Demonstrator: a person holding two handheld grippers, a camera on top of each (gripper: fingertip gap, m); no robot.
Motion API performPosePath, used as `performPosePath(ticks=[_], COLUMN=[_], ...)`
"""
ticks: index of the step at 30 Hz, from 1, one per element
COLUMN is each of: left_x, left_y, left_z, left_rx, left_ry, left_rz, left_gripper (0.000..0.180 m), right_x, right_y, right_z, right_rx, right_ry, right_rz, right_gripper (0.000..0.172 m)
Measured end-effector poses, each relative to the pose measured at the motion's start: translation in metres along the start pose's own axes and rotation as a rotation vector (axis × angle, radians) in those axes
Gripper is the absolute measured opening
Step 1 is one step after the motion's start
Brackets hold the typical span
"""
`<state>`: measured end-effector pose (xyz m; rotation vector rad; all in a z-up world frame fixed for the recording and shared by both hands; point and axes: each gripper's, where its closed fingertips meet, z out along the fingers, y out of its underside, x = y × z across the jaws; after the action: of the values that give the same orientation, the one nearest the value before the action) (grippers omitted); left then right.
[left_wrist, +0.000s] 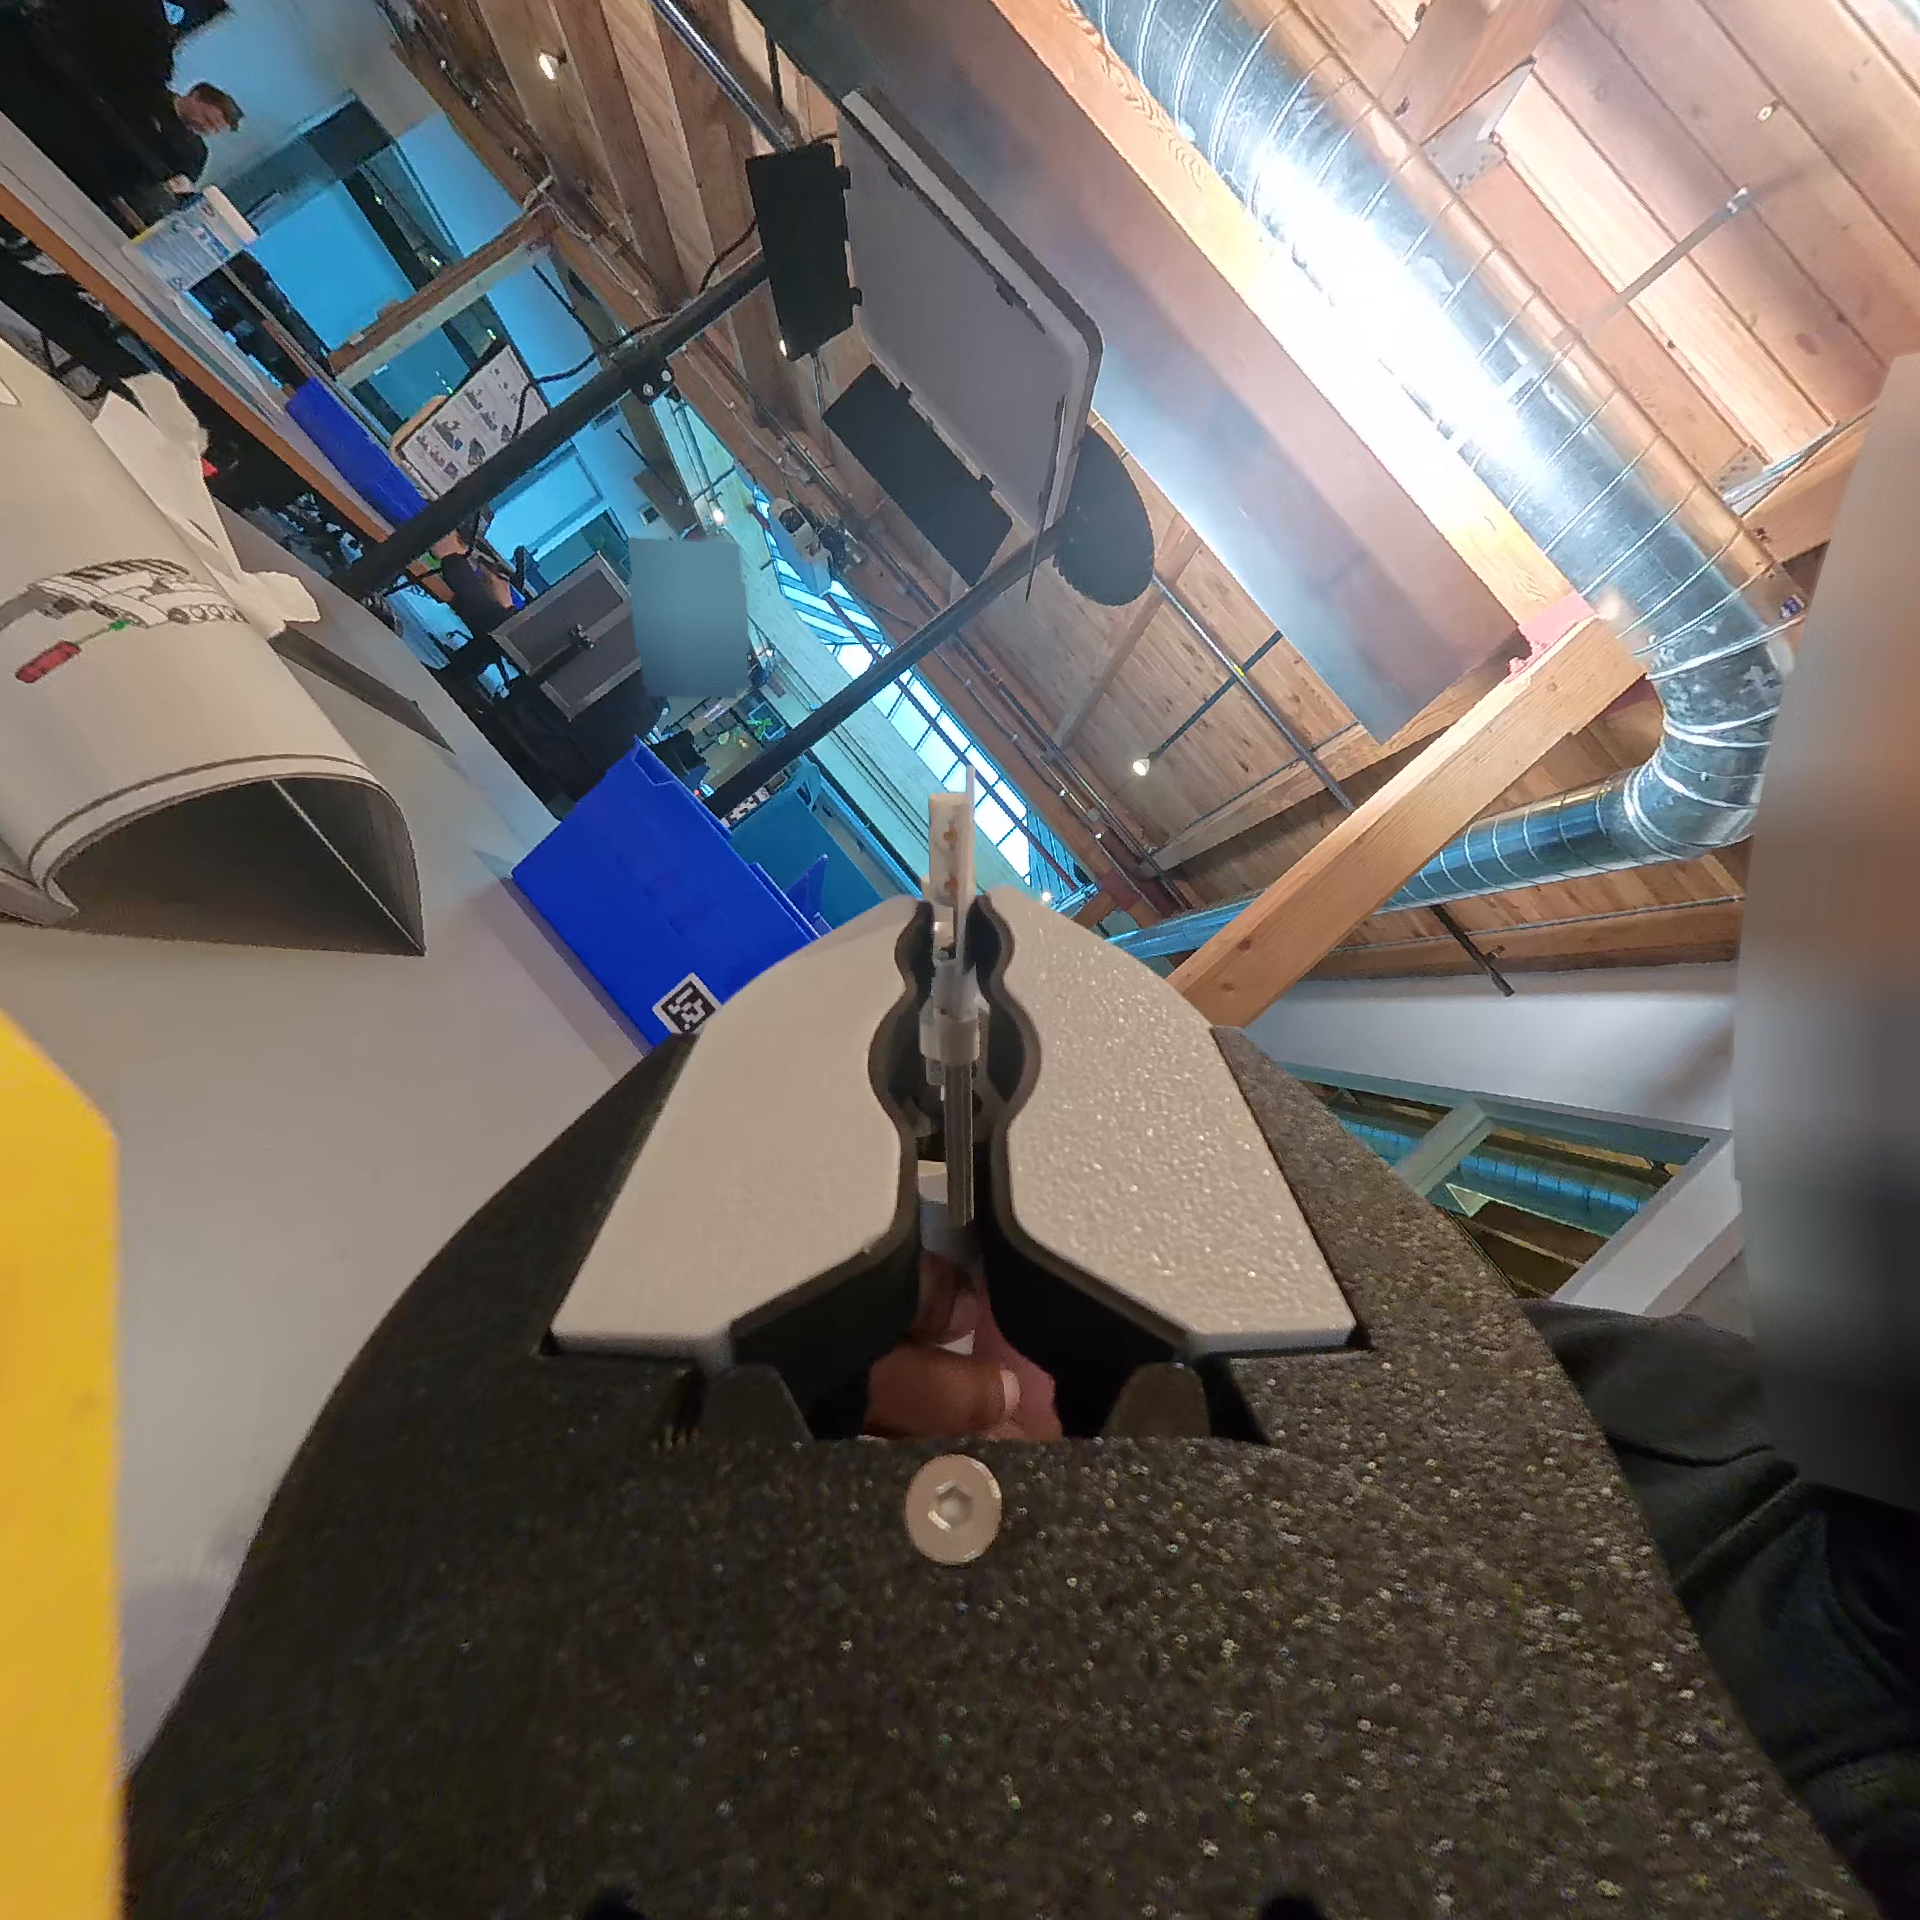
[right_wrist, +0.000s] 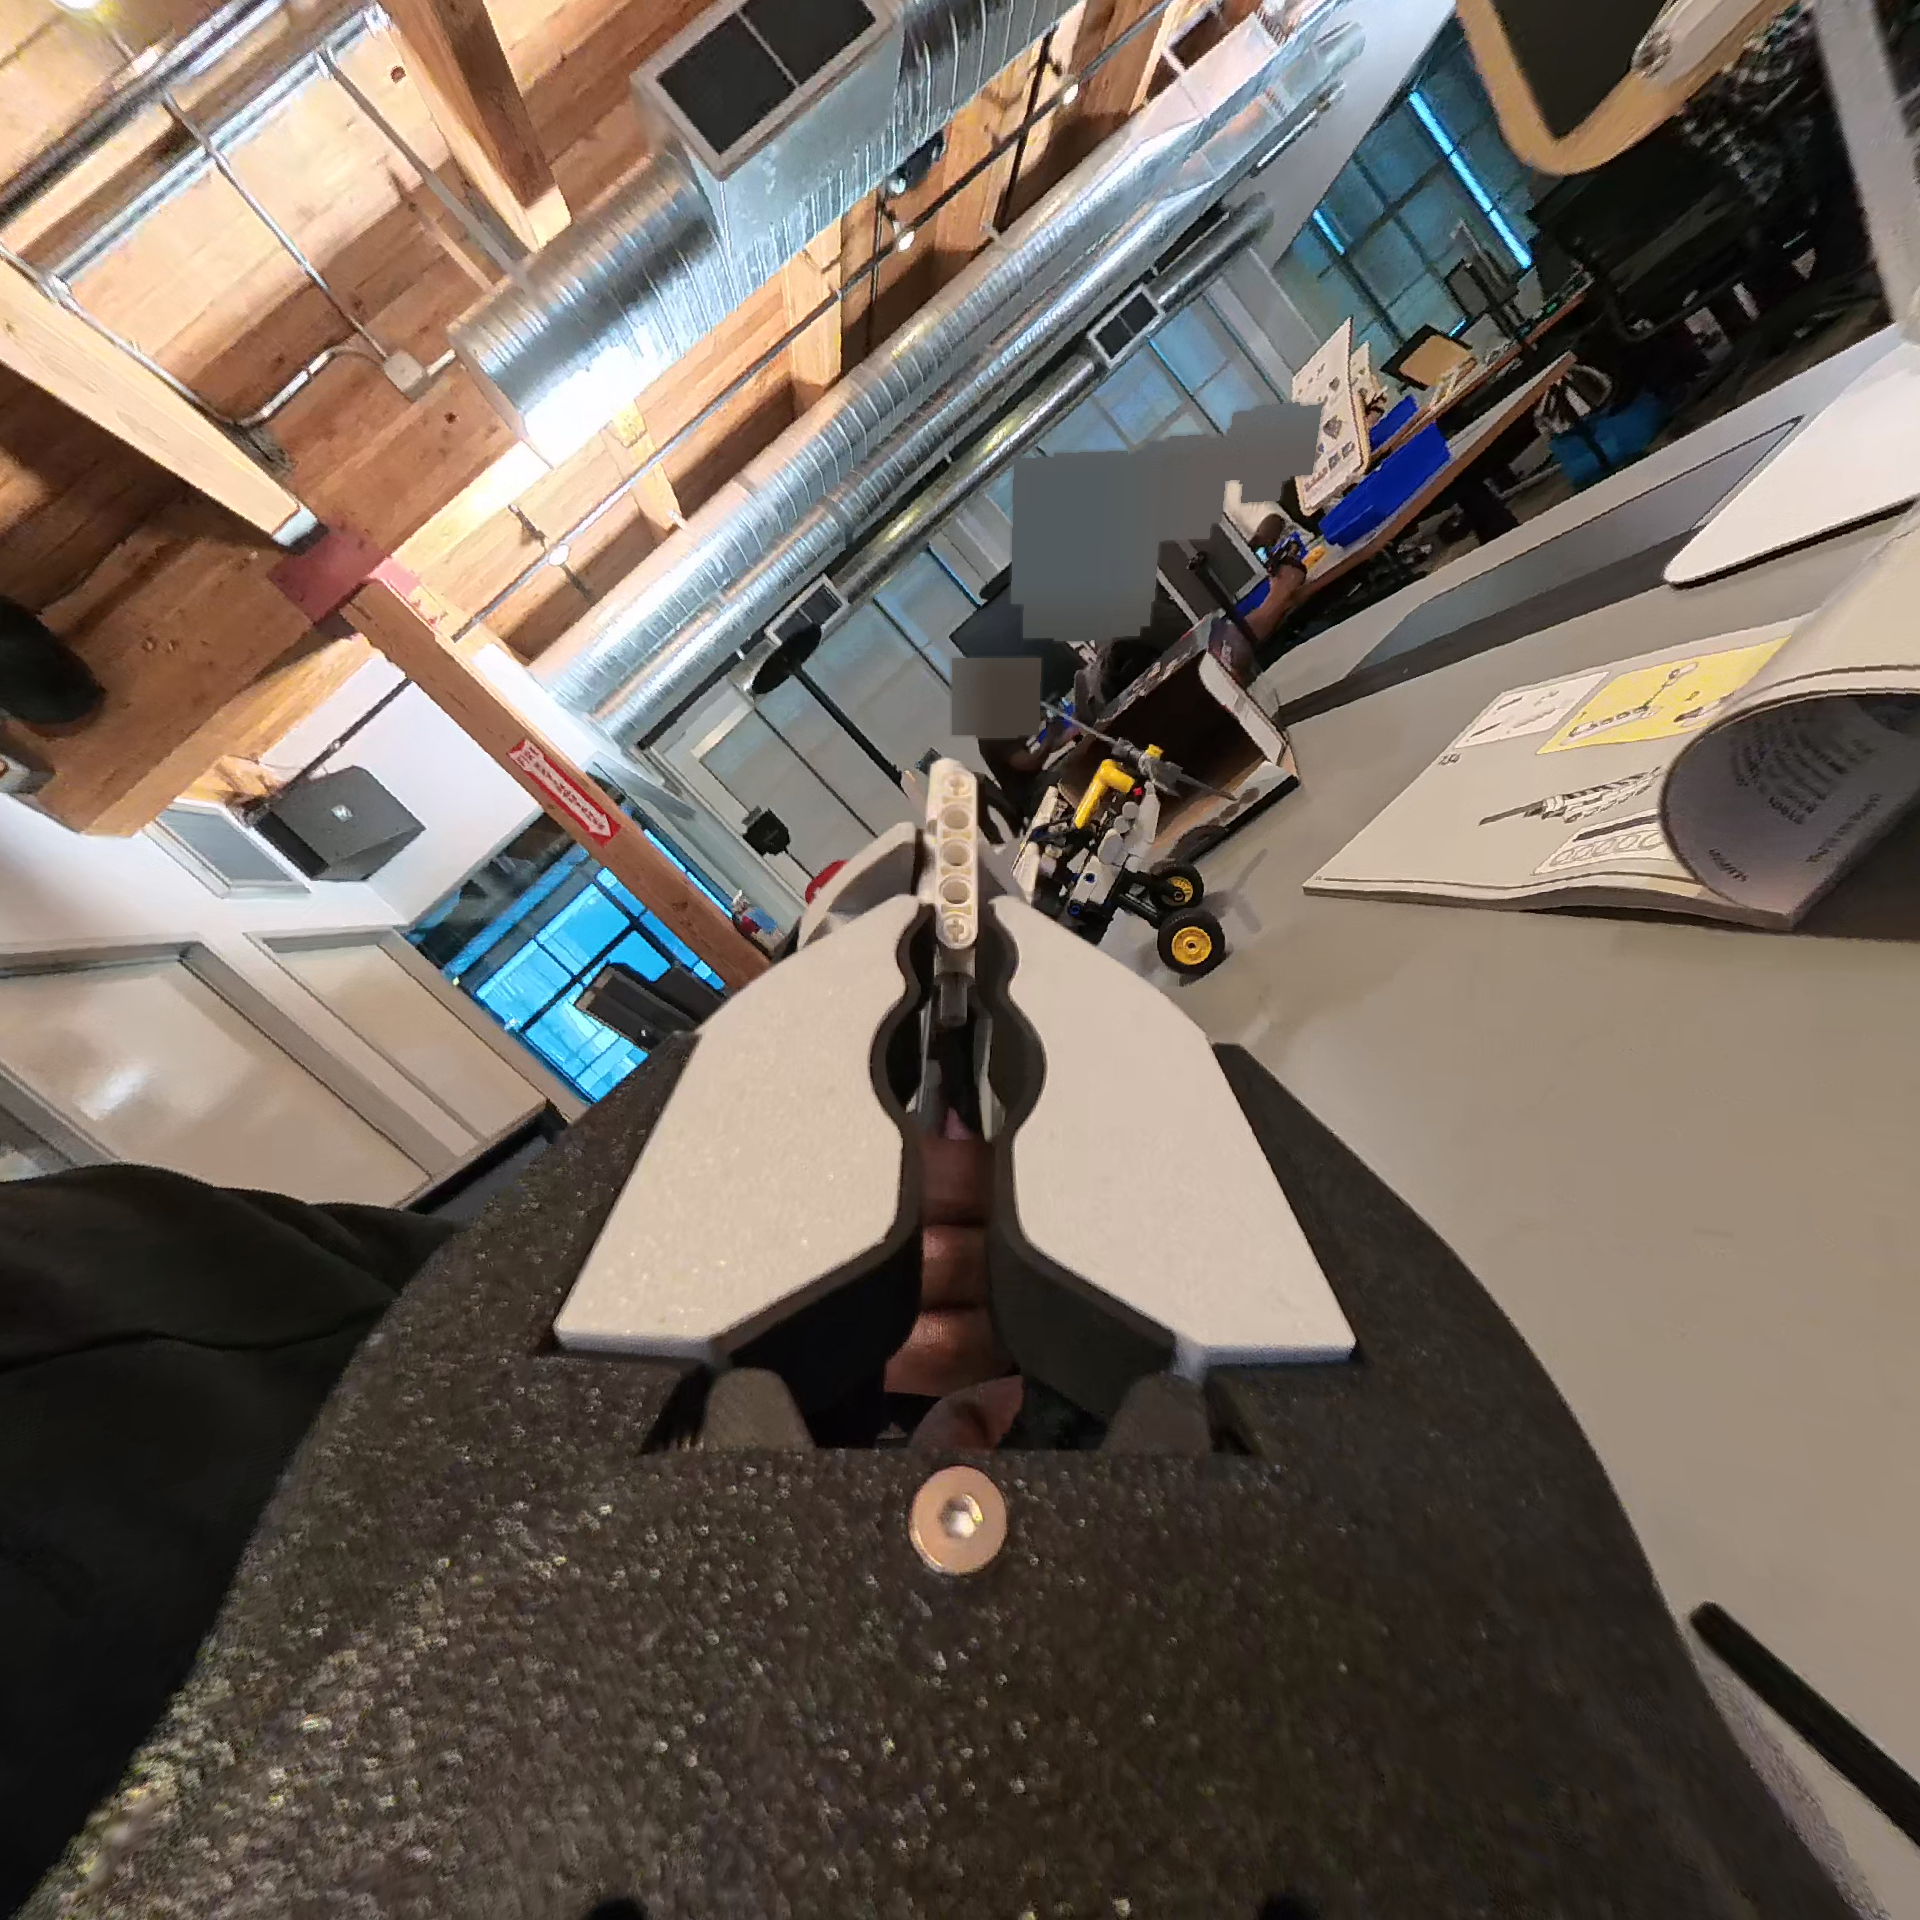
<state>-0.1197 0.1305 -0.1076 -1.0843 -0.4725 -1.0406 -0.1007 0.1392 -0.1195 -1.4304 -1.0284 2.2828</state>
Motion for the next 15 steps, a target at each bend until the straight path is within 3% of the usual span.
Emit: performPosePath(ticks=[15], left_x=[-0.002], left_y=[0.028], left_z=[0.006], left_rx=[-0.156], left_ry=[-0.017], left_rz=[0.051], left_gripper=[0.007], right_x=[0.002], right_y=[-0.004], right_z=[-0.001], right_rx=[0.029], right_ry=[-0.003], right_rz=[0.063], right_gripper=[0.007])
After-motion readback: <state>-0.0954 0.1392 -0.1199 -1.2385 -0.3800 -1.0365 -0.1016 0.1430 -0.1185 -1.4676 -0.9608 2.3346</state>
